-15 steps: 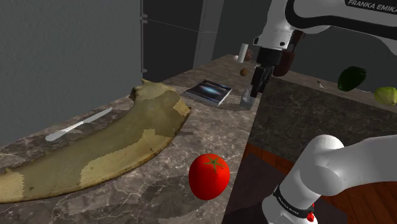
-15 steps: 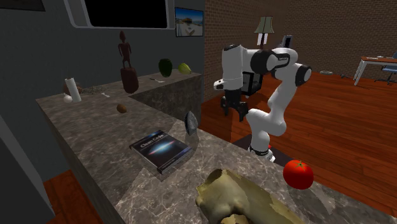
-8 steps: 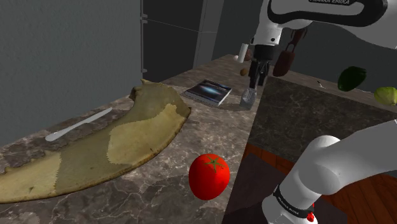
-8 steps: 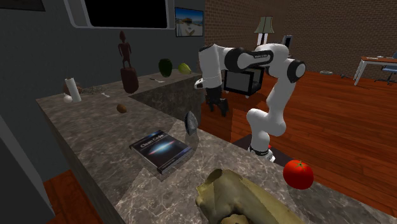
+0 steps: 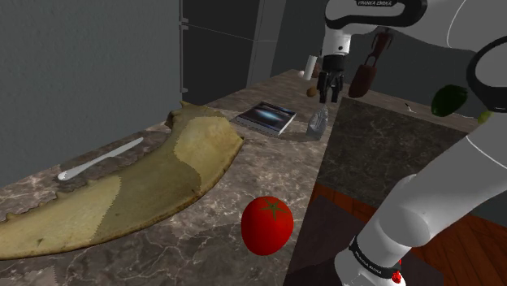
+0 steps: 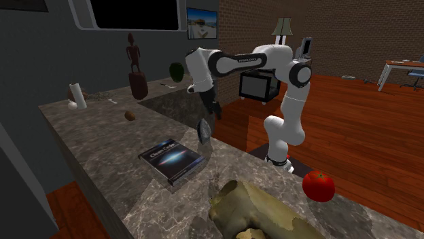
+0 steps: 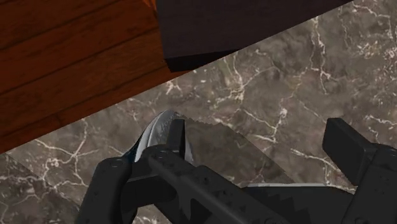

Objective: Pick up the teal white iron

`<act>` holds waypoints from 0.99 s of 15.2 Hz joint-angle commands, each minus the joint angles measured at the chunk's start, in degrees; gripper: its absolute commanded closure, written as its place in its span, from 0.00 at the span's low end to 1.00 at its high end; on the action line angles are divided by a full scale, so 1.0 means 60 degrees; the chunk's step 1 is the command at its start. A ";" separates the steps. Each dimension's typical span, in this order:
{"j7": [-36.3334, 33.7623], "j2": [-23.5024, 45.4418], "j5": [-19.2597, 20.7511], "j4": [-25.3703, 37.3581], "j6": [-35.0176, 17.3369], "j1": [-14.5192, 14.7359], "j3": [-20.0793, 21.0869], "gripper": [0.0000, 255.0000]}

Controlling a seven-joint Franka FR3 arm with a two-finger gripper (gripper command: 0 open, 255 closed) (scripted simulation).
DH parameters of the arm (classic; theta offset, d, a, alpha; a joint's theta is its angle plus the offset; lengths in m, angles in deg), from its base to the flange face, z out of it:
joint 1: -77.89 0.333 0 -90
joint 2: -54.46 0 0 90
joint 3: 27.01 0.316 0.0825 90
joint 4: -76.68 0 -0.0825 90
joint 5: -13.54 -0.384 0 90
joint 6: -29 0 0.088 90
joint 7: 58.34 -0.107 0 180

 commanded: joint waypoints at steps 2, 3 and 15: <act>0.0461 0.1210 0.0017 0.1231 0.0447 -0.0260 -0.0457 0.00; 0.0622 0.1631 0.0000 0.1660 0.0598 -0.0363 -0.0601 0.00; 0.0876 0.2420 -0.0040 0.1491 -0.0045 -0.0621 -0.0870 0.00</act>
